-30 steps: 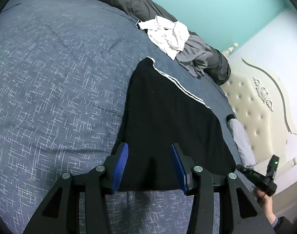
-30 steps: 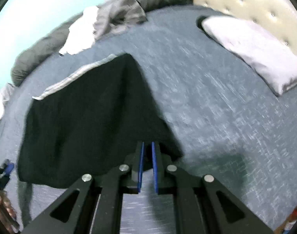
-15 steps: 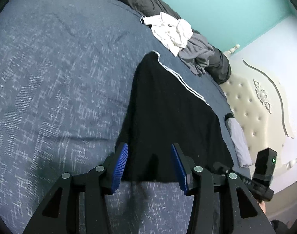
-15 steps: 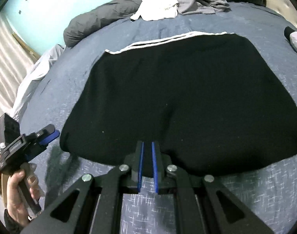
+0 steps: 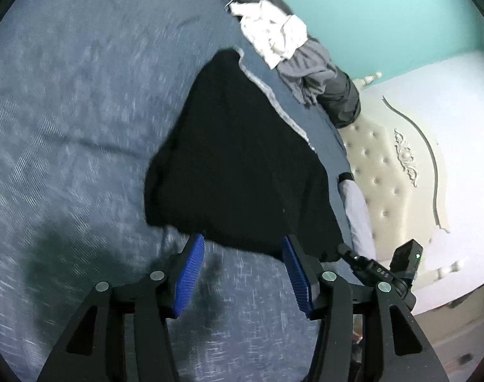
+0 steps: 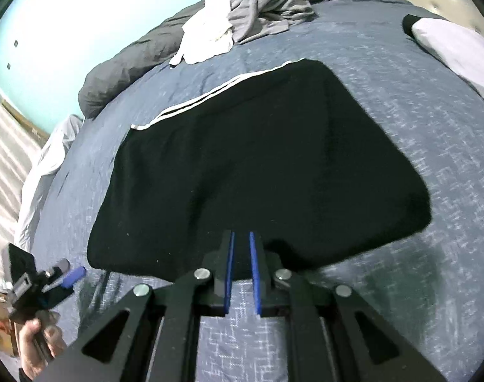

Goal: Fold clothes

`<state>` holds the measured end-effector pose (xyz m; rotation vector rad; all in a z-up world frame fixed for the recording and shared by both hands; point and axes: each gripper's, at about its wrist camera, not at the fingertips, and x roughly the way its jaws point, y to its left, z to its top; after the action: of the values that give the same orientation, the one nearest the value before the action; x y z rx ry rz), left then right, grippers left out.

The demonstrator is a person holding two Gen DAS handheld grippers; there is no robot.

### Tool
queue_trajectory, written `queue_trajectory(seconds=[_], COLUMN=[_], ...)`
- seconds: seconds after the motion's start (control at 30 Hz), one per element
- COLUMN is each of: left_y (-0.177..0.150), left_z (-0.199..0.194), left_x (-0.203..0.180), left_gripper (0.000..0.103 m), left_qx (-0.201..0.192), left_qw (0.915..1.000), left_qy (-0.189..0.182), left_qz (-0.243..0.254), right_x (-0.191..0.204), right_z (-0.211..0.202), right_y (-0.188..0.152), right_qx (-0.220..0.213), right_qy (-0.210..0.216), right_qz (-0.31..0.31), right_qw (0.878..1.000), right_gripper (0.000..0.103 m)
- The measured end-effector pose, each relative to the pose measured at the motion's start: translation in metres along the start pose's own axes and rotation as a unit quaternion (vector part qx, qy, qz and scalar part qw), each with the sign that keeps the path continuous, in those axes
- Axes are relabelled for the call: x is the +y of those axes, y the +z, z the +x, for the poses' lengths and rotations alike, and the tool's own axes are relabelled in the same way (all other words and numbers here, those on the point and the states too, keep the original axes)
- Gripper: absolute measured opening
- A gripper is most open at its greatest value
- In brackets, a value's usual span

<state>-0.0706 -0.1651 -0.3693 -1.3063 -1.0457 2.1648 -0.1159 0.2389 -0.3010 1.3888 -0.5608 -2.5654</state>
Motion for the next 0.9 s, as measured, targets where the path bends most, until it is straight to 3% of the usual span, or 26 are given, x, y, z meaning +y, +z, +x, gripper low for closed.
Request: queue_trajectory(seconds=[0.13, 0.57, 0.9], left_y=[0.003, 0.018, 0.013], left_z=[0.012, 0.021, 0.024], left_x=[0.01, 0.03, 0.026], left_gripper=[0.055, 0.055, 0.053], left_qx=[-0.004, -0.052, -0.061], left_qw=[0.9996, 0.9962, 0.9955], left_qy=[0.023, 0.015, 0.052], left_qz=[-0.018, -0.068, -0.05], right_x=[-0.002, -0.033, -0.042], right_z=[-0.016, -0.041, -0.037], right_y=[0.005, 0.01, 0.008], right_qx=[-0.012, -0.03, -0.028], right_qy=[0.007, -0.002, 0.008], right_qz=[-0.004, 0.017, 0.035], right_qw=[1.0, 0.999, 0.999], right_gripper=[0.009, 0.009, 0.009])
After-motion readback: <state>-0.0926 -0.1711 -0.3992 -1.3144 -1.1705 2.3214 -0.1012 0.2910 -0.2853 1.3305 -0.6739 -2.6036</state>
